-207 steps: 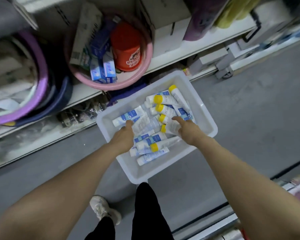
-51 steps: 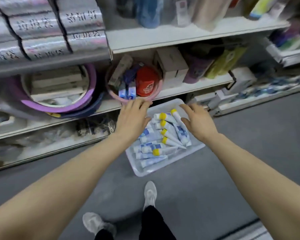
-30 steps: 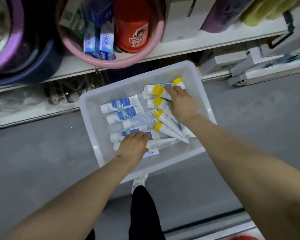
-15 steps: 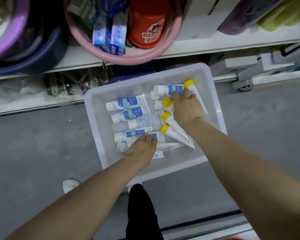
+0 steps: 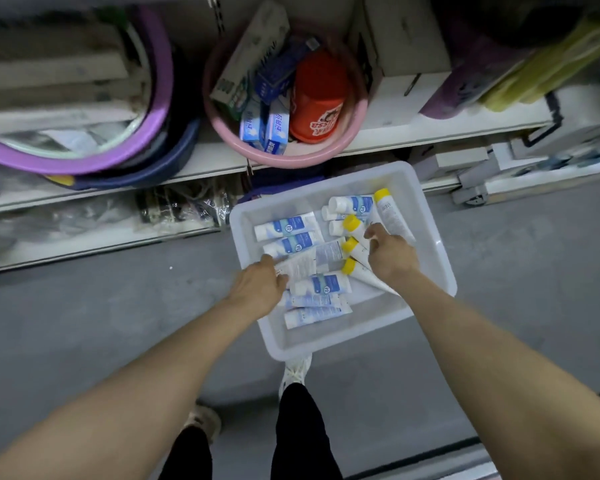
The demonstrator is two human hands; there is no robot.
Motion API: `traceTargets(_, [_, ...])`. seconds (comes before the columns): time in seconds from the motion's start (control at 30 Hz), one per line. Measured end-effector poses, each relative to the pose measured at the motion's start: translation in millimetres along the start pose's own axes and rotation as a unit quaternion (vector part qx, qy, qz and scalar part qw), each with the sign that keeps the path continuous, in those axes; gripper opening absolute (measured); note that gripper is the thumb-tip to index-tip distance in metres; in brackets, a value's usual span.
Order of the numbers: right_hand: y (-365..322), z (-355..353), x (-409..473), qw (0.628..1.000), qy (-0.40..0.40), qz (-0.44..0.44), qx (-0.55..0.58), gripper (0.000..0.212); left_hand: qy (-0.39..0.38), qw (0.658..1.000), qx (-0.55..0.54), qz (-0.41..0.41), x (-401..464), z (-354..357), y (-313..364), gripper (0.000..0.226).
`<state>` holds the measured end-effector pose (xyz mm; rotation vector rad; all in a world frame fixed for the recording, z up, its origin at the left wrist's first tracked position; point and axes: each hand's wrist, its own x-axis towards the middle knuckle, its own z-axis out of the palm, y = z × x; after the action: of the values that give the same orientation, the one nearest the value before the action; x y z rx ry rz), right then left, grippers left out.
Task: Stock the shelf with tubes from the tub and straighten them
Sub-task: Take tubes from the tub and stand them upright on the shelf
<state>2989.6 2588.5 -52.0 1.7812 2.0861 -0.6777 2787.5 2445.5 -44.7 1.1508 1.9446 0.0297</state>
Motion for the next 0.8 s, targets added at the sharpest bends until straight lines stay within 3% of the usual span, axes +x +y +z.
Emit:
traceTargets(0.13, [-51,-27,-50,0.993,0.04,-0.087,0.074,0.037,0.042,0.999,-0.033,-0.002,-37,-45,-18,0.037])
traceTargets(0.3, [-131,-71,-121,0.973,0.095,-0.16,0.135,0.041,0.149,0.988,-0.047,0.02,-100,-121,-48,0.037])
traceTargets(0.5, [-230,-113,-191,0.942,0.182,-0.25,0.131,0.044,0.246,0.96,-0.088,0.098,-184,-207,-100,0.047])
traceTargets(0.67, [-314,-146,-240,0.904,0.239,-0.325,0.139,0.04,0.335,0.93,-0.098,0.113,-246,-272,-145,0.047])
traceTargets(0.8, [-379,-167,-276,0.853,0.298,-0.411,0.116,0.029,0.409,0.897,-0.11,0.126,-299,-317,-179,0.043])
